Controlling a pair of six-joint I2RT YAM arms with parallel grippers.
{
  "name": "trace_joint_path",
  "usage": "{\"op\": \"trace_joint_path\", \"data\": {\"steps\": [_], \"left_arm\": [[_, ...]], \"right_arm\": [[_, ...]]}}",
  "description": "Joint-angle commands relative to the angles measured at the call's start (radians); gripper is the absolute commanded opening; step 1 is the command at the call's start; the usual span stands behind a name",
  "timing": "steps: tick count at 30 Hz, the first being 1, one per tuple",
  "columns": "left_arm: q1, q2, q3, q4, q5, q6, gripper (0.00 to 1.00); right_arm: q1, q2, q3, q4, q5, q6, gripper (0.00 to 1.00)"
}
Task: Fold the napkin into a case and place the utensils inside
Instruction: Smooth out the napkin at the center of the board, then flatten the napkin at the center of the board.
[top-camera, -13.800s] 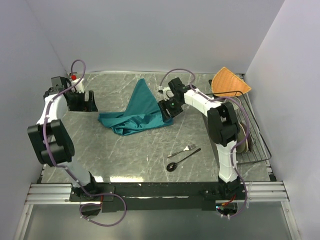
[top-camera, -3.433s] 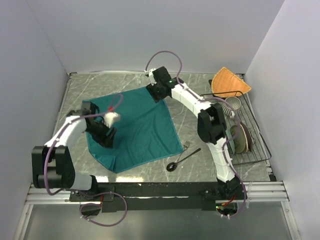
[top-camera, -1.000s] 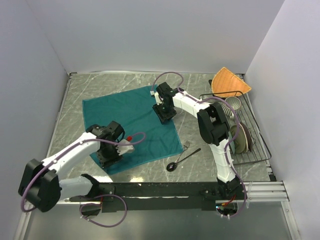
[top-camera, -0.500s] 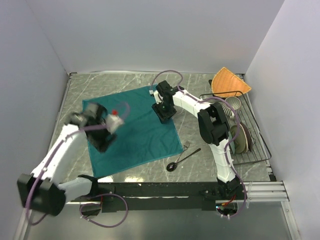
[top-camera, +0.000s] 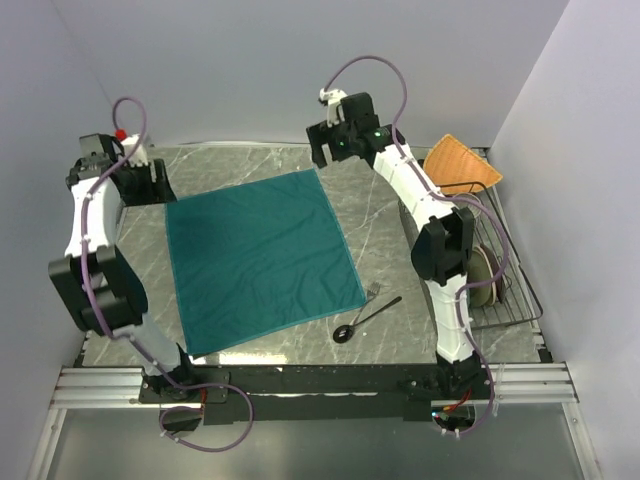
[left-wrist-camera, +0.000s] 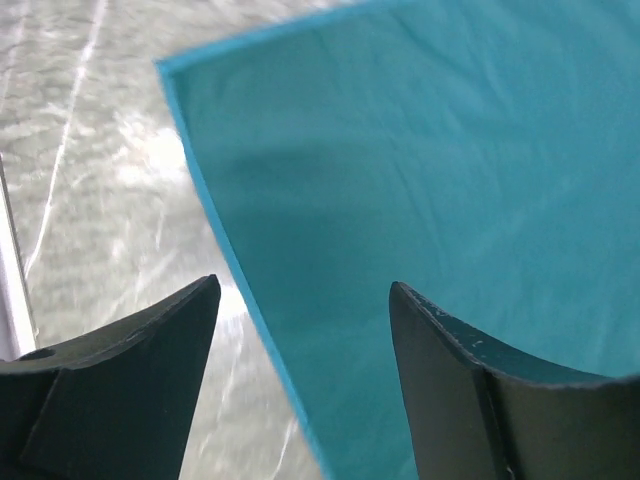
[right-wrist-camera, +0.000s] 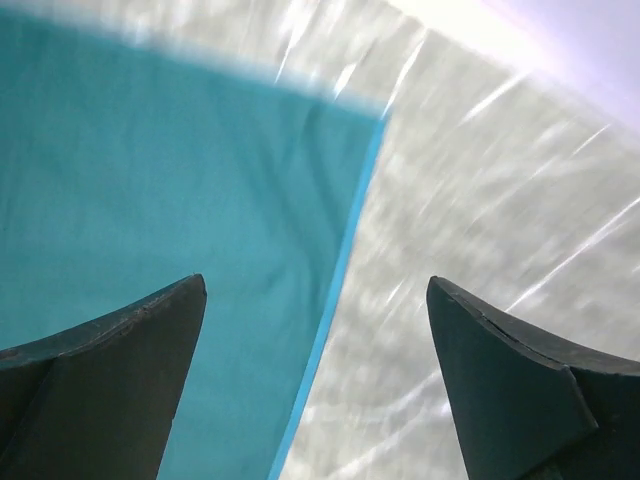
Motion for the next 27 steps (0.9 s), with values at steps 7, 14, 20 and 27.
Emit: {"op": "trace_joint_path", "data": {"steps": [7, 14, 20, 27], "left_arm": [[0.052, 0.274, 0.118, 0.206, 0.04, -0.194, 0.7], [0.045, 0.429, 0.21, 0.226, 0.026, -0.211, 0.63], [0.025, 0.518, 0.273, 0.231, -0.017, -0.202, 0.59], [0.005, 0.61, 0.35, 0.225, -0.09, -0.174, 0.52]], "right_arm": [[-0.047, 0.218, 0.104, 0.288, 0.027, 0.237, 0.97], [-0.053, 0.274, 0.066, 0.391, 0.037, 0.32, 0.88], [-0.058, 0.305, 0.06, 0.419, 0.033, 0.41, 0.84], [-0.073, 0.292, 0.023, 0.41, 0.005, 0.439, 0.85]]}}
